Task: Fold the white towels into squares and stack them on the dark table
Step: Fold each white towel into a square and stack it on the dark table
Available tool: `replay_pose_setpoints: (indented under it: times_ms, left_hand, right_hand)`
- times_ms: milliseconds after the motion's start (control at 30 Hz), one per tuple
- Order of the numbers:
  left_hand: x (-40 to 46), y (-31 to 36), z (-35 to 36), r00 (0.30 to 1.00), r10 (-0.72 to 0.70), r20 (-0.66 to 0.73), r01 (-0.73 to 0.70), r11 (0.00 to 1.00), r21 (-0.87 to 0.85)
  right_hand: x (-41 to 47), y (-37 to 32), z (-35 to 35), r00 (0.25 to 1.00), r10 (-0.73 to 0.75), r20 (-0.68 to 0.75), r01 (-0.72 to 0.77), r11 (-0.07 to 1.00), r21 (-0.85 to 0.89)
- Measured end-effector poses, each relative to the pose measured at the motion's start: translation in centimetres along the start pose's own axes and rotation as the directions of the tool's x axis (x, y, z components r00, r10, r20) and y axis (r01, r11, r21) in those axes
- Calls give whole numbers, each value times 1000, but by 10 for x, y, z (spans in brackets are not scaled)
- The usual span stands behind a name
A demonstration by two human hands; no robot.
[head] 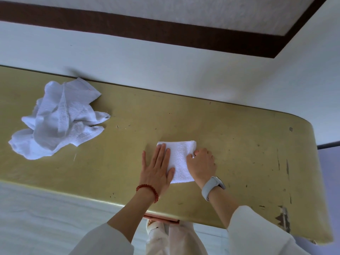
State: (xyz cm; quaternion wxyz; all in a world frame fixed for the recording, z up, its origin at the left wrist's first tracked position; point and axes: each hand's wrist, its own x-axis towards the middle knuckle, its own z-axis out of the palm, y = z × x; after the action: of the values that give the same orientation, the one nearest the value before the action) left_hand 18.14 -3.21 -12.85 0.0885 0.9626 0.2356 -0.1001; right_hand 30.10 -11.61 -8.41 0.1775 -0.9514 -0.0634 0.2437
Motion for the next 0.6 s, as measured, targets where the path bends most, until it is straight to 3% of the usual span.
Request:
replay_pose_setpoints:
  times_ms: [200, 300, 367, 467, 533, 600]
  left_hand:
    - [2, 2, 1, 1000, -4, -23, 4, 1000, -13]
    - [3, 5, -8, 997, -16, -79, 10, 997, -77]
    - [-2, 6, -19, 983, -112, -148, 71, 964, -255]
    - [-15, -3, -33, 917, -373, -143, 214, 760, -614]
    - [-27, -20, -43, 874, -483, -51, 293, 609, -737]
    - [-43, -42, -57, 829, -546, 118, 367, 374, -852]
  right_hand:
    - [-2, 2, -6, 1000, -15, 10, 10, 908, 419]
    - [-1, 0, -15, 990, -111, 82, 60, 882, 468]
    - [-4, -7, -24, 973, -211, 96, 146, 878, 455]
    - [-18, -29, -38, 925, -360, 120, 287, 871, 399]
    - [-35, -49, -41, 862, -482, 158, 425, 856, 293]
    - [-59, -72, -41, 777, -587, 225, 555, 809, 194]
